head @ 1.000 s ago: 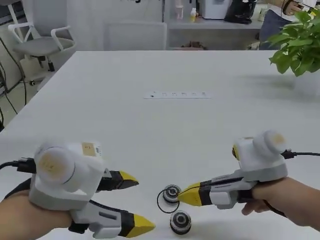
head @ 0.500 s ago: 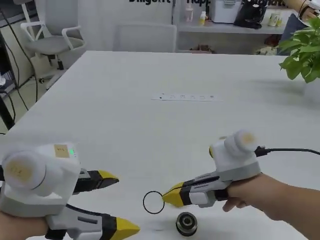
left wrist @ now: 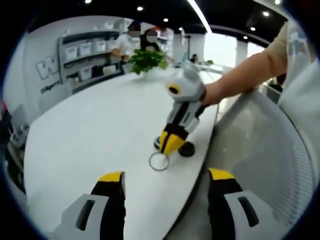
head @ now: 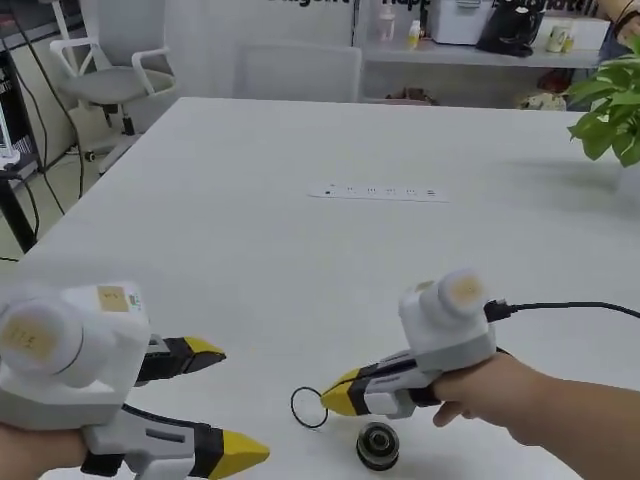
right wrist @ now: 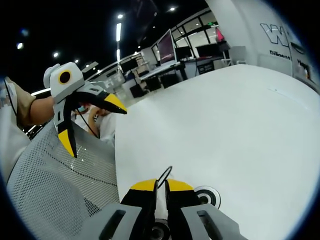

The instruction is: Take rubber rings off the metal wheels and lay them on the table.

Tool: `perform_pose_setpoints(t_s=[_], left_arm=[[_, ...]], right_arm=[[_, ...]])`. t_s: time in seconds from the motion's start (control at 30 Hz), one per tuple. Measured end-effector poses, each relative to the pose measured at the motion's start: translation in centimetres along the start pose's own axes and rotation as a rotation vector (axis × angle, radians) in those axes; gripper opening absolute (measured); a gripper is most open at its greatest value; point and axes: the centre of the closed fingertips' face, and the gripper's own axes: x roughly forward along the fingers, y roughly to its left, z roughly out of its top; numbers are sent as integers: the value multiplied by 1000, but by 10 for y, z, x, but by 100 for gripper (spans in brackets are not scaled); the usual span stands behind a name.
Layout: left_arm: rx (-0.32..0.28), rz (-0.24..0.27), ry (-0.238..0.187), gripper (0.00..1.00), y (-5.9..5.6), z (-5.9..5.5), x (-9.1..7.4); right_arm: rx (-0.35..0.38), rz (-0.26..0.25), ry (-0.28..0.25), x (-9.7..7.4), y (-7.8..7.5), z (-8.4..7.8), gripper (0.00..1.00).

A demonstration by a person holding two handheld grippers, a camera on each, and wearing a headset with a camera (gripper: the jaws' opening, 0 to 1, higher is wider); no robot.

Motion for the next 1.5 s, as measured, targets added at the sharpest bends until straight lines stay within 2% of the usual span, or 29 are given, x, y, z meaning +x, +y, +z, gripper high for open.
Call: perform_pose_setpoints(t_s=[0.07, 0.33, 0.63, 0.83, 1.0, 1.17, 1.37, 1.5], left_arm=[[-1, 0, 1, 67, 0, 0, 0], [3, -9, 9, 67, 2, 3, 4], [25, -46, 14, 66, 0, 13, 19], [52, -75, 27, 66, -2, 20, 34], [63, -105, 36, 65, -4, 23, 47], [67, -147, 65, 63, -11, 20, 62], [73, -192, 93, 61, -20, 17, 77], [73, -209, 104, 58, -24, 14, 84]], right_arm=[[-5, -5, -9, -2, -1, 2, 9], [-6, -8, -52, -15, -2, 12, 18], [-23, -8, -102, -42, -2, 17, 22], [-22, -14, -119, -60, -3, 6, 25], [-17, -24, -113, -70, -5, -6, 25], [-8, -23, -112, -74, -3, -20, 26], [-48, -7, -60, -70, 2, -37, 28], [-100, 8, -11, -66, 5, -51, 28]])
